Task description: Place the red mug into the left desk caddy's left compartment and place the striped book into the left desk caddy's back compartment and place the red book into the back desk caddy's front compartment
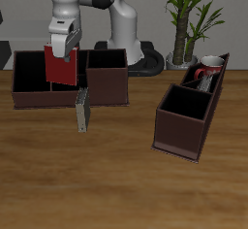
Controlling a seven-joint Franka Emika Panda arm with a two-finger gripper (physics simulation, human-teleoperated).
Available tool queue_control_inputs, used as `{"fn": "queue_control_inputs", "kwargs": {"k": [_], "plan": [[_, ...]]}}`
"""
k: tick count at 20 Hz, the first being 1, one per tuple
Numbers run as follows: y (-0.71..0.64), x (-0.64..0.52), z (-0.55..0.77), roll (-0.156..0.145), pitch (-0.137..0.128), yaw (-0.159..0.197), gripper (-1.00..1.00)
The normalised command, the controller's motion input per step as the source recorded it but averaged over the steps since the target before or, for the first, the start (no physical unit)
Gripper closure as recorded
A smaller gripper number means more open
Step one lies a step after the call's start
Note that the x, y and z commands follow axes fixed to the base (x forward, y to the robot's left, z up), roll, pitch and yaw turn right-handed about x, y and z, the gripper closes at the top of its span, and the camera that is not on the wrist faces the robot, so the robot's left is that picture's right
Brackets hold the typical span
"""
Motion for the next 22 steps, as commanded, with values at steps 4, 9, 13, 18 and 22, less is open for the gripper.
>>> {"fn": "queue_control_inputs", "kwargs": {"k": [4, 9, 13, 18, 22], "plan": [[0.10, -0.09, 0.11, 0.033, -0.014, 0.038, 1.00], [0.14, 0.00, 0.06, 0.010, -0.032, 0.031, 1.00], [0.12, -0.02, -0.03, 0.018, 0.027, 0.003, 1.00], [0.18, -0.07, -0.18, 0.042, 0.050, 0.030, 1.00], [0.09, -0.01, -0.19, 0.019, 0.025, 0.006, 1.00]]}}
